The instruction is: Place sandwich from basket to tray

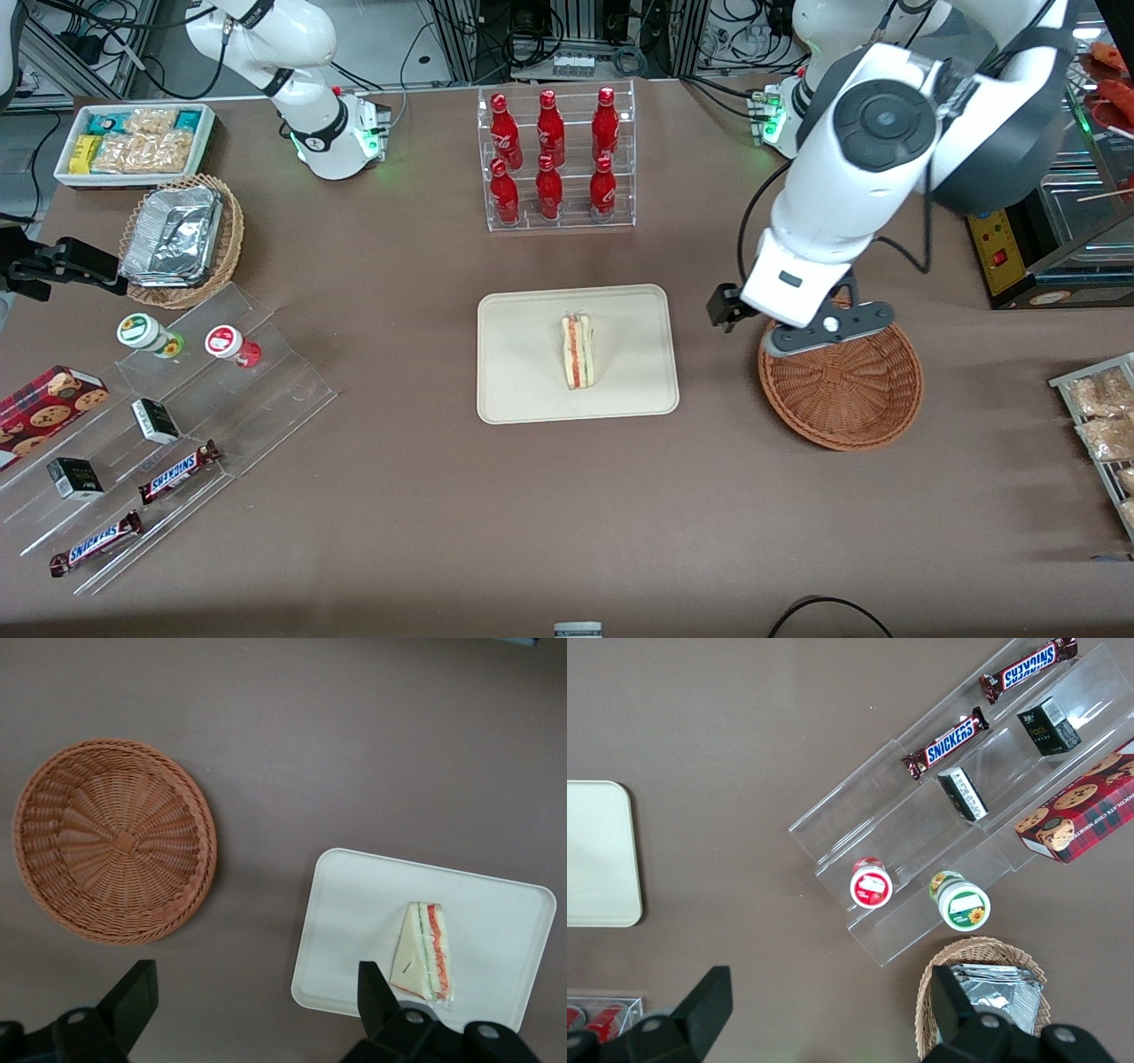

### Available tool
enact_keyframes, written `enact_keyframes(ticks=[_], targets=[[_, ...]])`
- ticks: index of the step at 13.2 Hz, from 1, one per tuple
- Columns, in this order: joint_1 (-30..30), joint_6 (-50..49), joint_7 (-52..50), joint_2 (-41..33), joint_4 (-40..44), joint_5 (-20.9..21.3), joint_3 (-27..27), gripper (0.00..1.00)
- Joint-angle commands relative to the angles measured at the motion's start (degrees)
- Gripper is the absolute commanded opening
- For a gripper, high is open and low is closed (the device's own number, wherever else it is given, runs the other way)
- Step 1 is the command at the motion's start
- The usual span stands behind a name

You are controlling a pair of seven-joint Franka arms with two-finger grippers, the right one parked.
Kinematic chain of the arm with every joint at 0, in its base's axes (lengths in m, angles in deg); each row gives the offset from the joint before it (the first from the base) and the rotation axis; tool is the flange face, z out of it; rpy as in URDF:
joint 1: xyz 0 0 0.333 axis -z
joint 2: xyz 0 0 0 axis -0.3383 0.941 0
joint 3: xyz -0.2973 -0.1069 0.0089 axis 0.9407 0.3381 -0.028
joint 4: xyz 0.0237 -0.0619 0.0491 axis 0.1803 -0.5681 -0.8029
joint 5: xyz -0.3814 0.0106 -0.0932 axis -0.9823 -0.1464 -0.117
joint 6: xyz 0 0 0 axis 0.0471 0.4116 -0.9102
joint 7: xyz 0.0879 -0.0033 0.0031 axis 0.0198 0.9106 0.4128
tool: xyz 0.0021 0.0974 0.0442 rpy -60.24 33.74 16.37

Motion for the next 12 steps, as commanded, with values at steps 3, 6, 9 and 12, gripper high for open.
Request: enact_keyframes(ticks=[3,6,9,12], targets=[[-5.1,-5.6,9.1,-4.9,-1.4,-4.1,-0.6,0.99],[-2.7,-8.6,18.6,-9.1,-2.0,-9.3,-10.5,0.99],[0.8,-12.8,28.6,-11.9,-3.1,-9.7,-19.0,0.99],[3.7,-13.4,33.1,-14.5,-6.4,-9.7,-25.2,0.99]])
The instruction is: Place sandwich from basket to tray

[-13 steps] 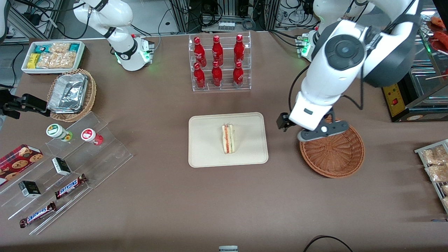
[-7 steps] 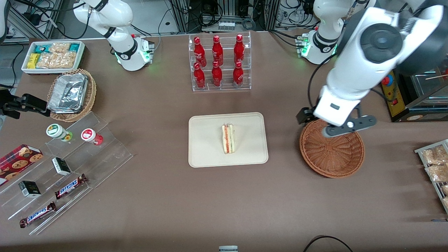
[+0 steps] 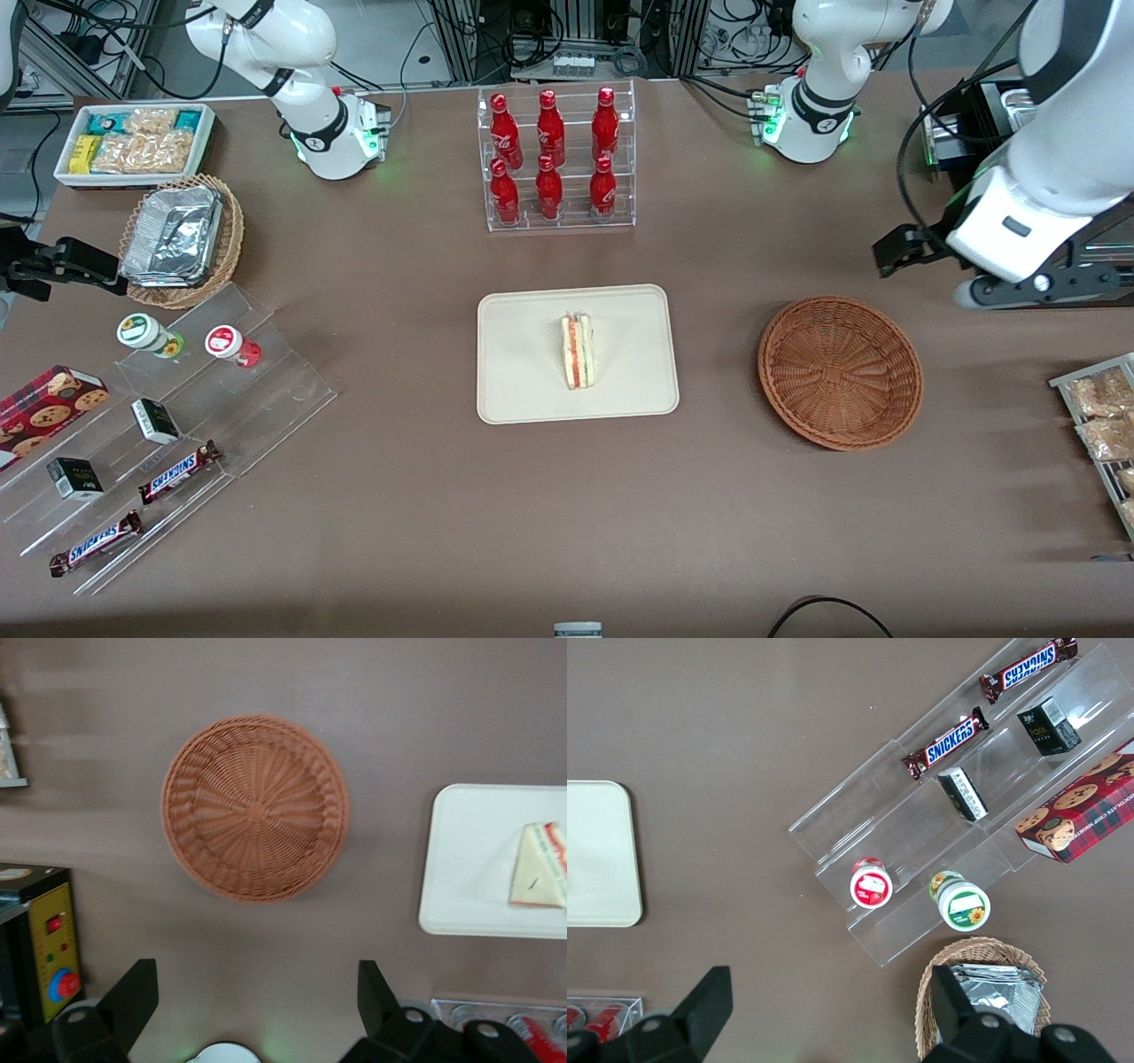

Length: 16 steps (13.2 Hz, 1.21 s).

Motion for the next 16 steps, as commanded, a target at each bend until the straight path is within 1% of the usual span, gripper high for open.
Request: enact_keyframes(ticks=[1,2,4,5,9,11,14,16], targets=[[2.5,0.4,4.0,-3.4,-5.0,-0.8,-4.7,0.99],[2.7,0.5,5.9,-3.5,-5.3,-0.8,-6.2,0.99],[5.5,0.6,9.1,-3.6,-5.5,-0.9,-11.2,0.99],[6.3,0.9,9.6,-3.6,-6.0,-1.0,-12.6,1.00],[6.2,2.8,11.3,-4.9,-8.3,-1.8,-14.3,0.99],[6.3,4.5,13.6,-7.9,-11.7,-2.2,-15.4,0.99],[6.4,7.3,13.7,-12.3,-17.1,-2.5,-16.0,1.00],[6.4,8.0,13.7,-13.8,-18.3,-2.5,-16.0,0.99]])
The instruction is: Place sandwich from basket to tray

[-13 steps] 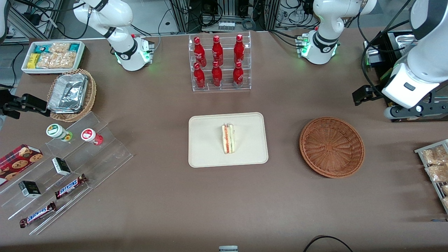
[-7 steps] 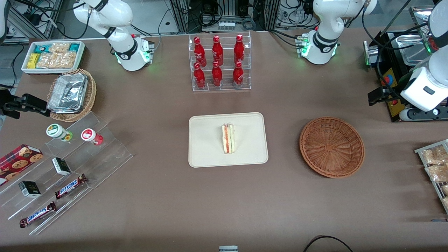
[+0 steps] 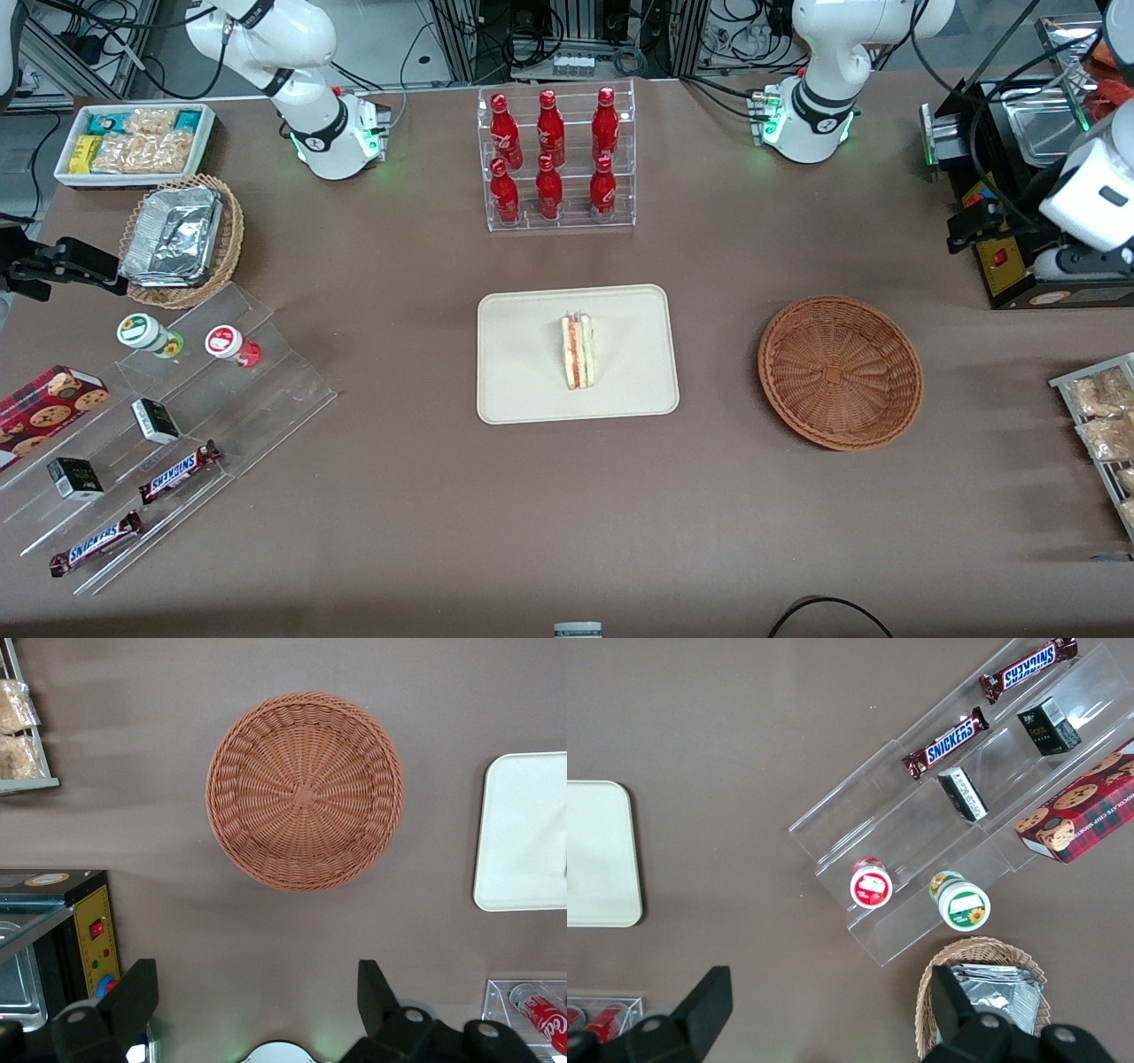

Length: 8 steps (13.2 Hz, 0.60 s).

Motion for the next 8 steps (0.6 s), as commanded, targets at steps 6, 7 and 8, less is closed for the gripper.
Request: enact_keyframes(ticks=[6,7,8], targets=[[1.5,1.4,0.7,1.5,3.4,-0.6,-0.8,1.00],[1.5,1.2,0.6,2.3,4.6,-0.6,-0.7,0.99],[1.4,1.3,0.7,2.5,5.2,-0.7,-0.7,0.99]])
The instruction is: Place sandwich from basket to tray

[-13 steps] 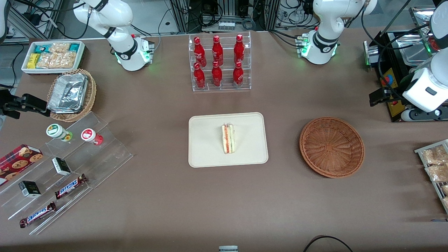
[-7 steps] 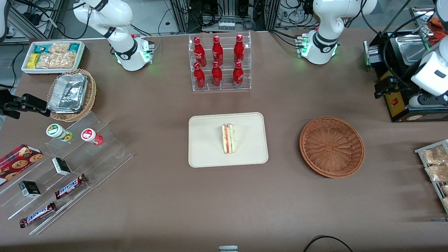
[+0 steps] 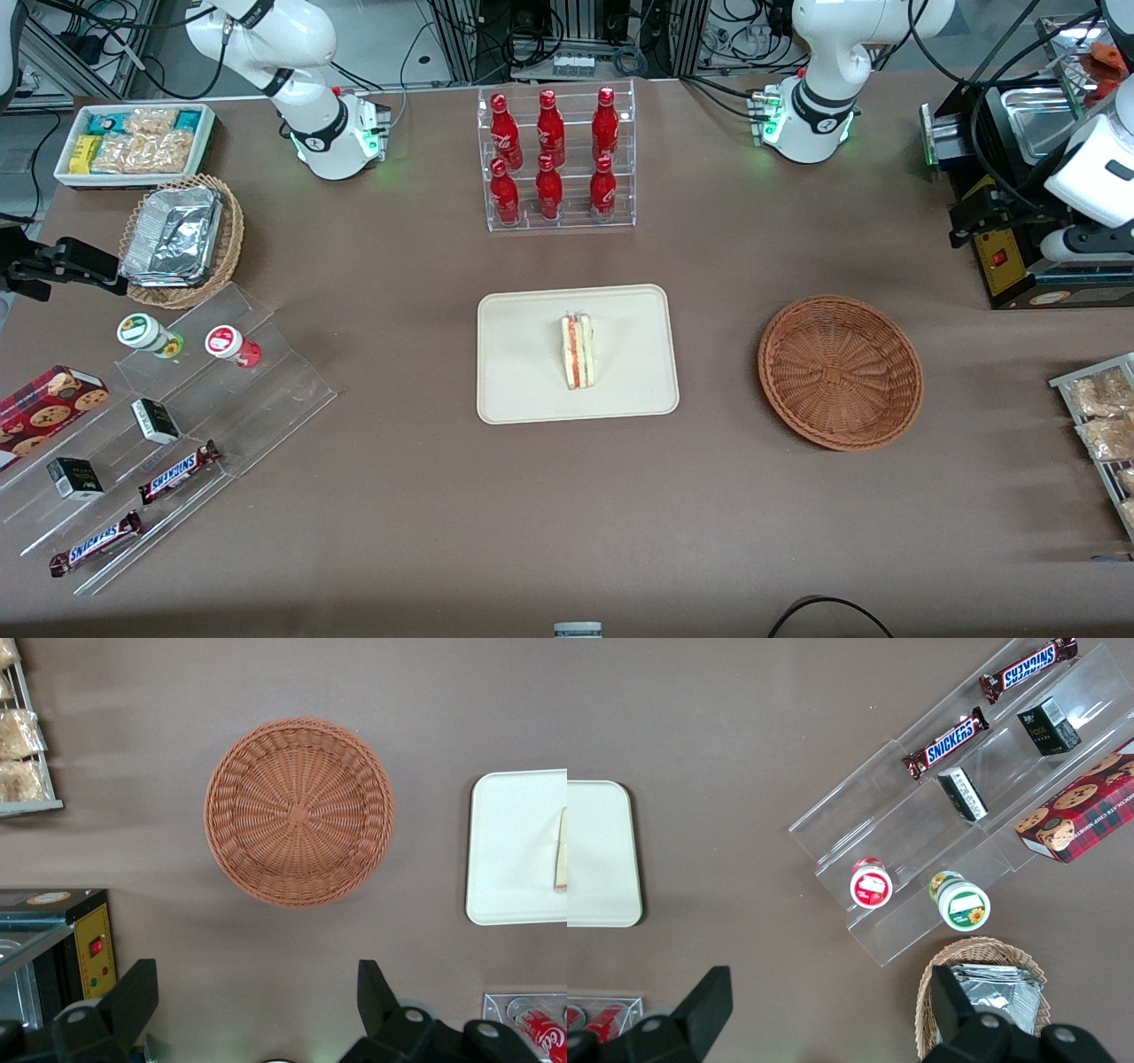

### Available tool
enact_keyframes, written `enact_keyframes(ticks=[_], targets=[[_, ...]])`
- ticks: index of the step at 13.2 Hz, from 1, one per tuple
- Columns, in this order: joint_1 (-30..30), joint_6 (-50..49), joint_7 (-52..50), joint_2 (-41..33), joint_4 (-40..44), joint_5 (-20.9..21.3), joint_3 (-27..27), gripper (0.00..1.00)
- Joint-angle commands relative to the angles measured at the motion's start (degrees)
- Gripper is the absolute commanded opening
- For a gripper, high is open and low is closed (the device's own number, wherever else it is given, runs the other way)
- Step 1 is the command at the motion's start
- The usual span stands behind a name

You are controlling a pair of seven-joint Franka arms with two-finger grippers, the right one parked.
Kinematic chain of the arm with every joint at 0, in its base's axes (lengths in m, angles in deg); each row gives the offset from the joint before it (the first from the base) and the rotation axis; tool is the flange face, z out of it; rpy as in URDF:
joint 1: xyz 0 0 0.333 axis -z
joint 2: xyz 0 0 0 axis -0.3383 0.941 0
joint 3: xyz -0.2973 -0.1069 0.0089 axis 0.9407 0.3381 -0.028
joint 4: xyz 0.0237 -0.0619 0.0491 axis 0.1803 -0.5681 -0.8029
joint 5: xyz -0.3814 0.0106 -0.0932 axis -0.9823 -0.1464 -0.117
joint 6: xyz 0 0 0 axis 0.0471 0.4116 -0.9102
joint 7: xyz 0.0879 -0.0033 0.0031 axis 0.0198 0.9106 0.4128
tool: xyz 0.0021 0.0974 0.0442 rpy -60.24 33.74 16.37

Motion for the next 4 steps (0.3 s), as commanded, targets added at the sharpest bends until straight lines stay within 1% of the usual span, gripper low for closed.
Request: enact_keyframes(ticks=[1,4], targets=[[0.8,-0.6,0.6,2.9,4.3,-0.6,-0.7,1.00],[0.8,-0.7,0.2,4.2,5.9,-0.6,-0.7,1.00]])
